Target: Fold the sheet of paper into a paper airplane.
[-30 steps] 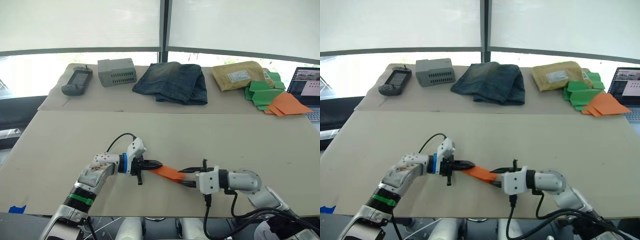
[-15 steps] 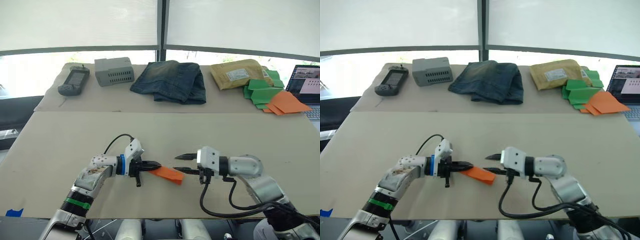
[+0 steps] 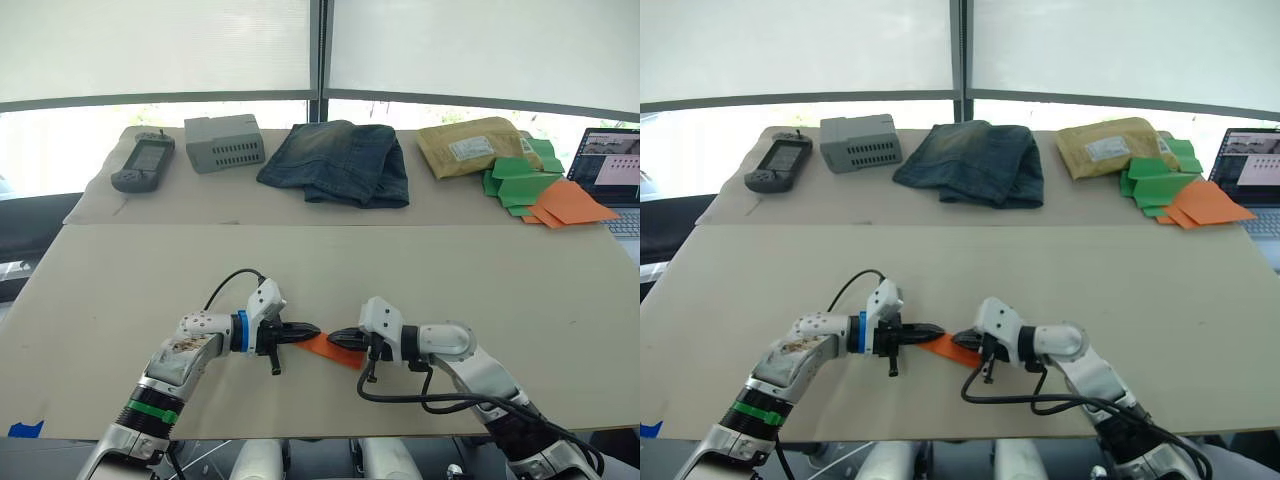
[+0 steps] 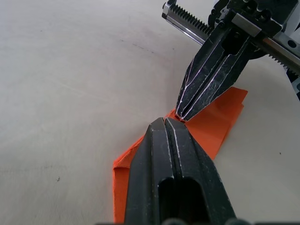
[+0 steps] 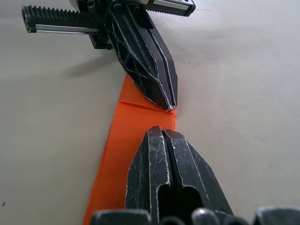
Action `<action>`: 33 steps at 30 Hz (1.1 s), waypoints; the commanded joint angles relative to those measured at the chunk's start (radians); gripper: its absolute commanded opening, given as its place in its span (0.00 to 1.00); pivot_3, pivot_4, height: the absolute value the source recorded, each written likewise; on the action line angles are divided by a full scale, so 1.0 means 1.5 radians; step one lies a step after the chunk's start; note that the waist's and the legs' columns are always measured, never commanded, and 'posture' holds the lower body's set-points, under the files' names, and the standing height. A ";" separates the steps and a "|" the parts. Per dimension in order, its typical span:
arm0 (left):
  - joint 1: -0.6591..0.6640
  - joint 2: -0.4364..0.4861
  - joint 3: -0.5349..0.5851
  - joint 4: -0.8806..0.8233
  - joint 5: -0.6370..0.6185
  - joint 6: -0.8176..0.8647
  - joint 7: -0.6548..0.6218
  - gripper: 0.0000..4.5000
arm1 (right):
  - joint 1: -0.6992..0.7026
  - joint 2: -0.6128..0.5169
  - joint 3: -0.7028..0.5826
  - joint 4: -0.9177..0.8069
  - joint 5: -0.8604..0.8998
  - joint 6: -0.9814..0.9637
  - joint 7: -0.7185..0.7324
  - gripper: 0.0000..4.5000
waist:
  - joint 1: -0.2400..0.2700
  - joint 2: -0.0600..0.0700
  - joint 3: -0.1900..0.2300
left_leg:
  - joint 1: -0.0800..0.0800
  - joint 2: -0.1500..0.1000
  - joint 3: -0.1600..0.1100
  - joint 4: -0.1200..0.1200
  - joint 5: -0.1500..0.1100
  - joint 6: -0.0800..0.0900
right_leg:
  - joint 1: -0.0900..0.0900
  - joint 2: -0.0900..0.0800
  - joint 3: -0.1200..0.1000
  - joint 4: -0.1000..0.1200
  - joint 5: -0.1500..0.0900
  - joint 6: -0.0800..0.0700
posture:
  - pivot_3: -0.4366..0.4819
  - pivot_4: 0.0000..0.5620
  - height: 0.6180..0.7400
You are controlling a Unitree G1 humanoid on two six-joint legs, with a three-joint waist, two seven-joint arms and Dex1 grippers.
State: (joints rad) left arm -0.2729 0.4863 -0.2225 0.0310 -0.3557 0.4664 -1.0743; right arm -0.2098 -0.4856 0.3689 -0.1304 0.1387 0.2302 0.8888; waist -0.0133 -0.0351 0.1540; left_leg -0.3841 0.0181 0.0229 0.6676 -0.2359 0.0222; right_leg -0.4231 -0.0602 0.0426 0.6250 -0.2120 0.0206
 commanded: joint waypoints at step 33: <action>0.010 0.007 -0.022 0.051 0.029 0.007 -0.003 0.00 | -0.004 -0.021 -0.035 -0.077 0.096 0.115 0.027 0.01 | 0.005 0.001 0.000 | -0.001 -0.001 -0.001 -0.001 0.000 0.000 | -0.001 0.000 -0.001 -0.001 -0.001 0.000 | 0.48 0.27 0.85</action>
State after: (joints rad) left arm -0.2916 0.4846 -0.2368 0.0489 -0.3557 0.4572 -1.1052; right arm -0.2259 -0.5005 0.3076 -0.2242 0.2861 0.3825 0.9126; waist -0.0065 -0.0343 0.1539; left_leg -0.3862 0.0169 0.0212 0.6658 -0.2365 0.0223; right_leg -0.4240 -0.0611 0.0420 0.6239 -0.2137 0.0213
